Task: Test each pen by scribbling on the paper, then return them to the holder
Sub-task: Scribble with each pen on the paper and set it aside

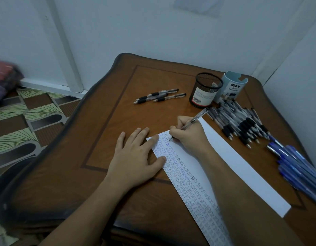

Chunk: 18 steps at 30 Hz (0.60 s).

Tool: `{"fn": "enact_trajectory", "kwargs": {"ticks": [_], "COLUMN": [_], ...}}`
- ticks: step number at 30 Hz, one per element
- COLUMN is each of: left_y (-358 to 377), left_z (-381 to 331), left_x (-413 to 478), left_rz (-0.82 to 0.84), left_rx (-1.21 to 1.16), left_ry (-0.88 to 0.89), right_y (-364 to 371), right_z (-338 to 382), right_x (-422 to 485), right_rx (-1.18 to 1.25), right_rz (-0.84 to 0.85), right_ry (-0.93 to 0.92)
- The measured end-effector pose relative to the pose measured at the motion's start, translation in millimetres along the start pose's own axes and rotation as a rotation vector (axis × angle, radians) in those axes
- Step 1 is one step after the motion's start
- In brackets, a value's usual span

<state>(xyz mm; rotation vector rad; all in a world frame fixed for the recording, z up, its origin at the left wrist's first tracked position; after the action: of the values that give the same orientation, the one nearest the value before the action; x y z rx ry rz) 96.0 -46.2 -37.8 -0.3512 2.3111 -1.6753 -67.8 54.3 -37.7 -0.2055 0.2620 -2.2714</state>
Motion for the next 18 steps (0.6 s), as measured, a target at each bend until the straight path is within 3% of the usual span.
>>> {"fn": "enact_trajectory", "kwargs": {"ticks": [12, 18], "left_y": [0.0, 0.6], "left_z": [-0.5, -0.2], "left_x": [0.5, 0.8], "left_rz": [-0.018, -0.029], "left_rx": [-0.008, -0.005], "left_ry": [-0.002, 0.001], "right_y": [-1.4, 0.9], "right_z": [2.1, 1.3], "right_x": [-0.1, -0.2], "right_rx": [0.081, -0.007], "right_rz": [-0.020, -0.021], "right_ry": [-0.026, -0.046]}}
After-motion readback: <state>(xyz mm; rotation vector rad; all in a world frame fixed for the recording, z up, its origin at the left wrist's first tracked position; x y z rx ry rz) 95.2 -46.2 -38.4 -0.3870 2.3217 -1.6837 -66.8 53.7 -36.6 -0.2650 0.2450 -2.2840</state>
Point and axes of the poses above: each hand's wrist, its own x-axis towards the middle knuckle, its own y-axis out of the palm, z = x × y, the point moved 2 cm from there along x, towards the middle knuckle, and after that the axes turned 8 degrees about z, right-handed, at the moved point
